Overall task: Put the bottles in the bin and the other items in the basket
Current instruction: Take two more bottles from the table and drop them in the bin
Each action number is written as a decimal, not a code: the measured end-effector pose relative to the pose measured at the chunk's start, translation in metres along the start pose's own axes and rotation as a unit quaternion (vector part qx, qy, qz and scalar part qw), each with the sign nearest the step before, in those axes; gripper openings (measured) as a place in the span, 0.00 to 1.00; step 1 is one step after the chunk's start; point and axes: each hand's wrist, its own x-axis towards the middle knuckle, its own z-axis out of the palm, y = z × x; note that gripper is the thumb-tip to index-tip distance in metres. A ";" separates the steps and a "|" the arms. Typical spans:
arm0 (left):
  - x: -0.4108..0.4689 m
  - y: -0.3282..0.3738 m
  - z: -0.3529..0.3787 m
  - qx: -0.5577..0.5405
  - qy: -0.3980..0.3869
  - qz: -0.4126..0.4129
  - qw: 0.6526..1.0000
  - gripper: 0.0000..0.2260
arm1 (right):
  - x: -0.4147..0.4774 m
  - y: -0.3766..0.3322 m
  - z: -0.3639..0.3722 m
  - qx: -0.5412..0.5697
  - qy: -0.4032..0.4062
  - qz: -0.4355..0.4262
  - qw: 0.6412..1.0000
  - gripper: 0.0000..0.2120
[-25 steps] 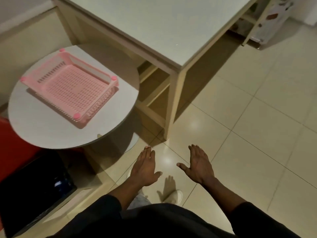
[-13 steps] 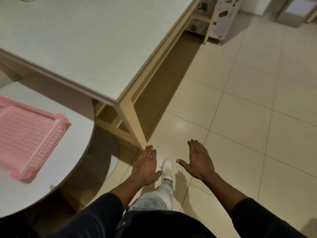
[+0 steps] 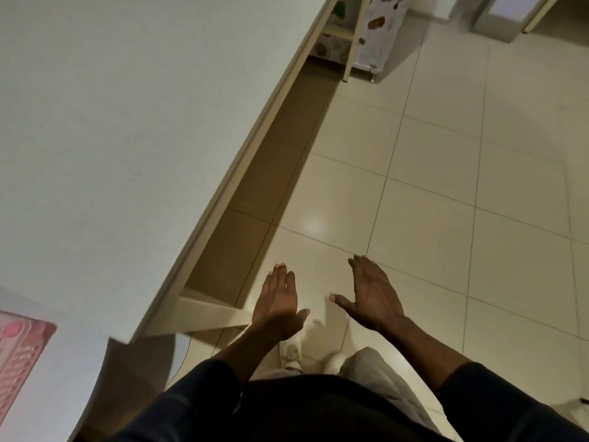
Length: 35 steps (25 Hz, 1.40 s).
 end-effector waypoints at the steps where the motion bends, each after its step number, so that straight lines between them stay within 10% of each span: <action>1: 0.010 -0.001 -0.001 0.005 0.005 0.010 1.000 0.45 | 0.012 0.005 -0.005 0.009 -0.006 0.000 1.000 0.48; 25: 0.354 0.138 -0.139 0.045 0.076 -0.145 0.986 0.48 | 0.393 0.206 -0.167 -0.006 0.023 -0.205 0.978 0.54; 35: 0.519 0.193 -0.331 -0.129 0.302 0.033 0.944 0.43 | 0.565 0.182 -0.347 0.056 0.219 -0.158 0.961 0.33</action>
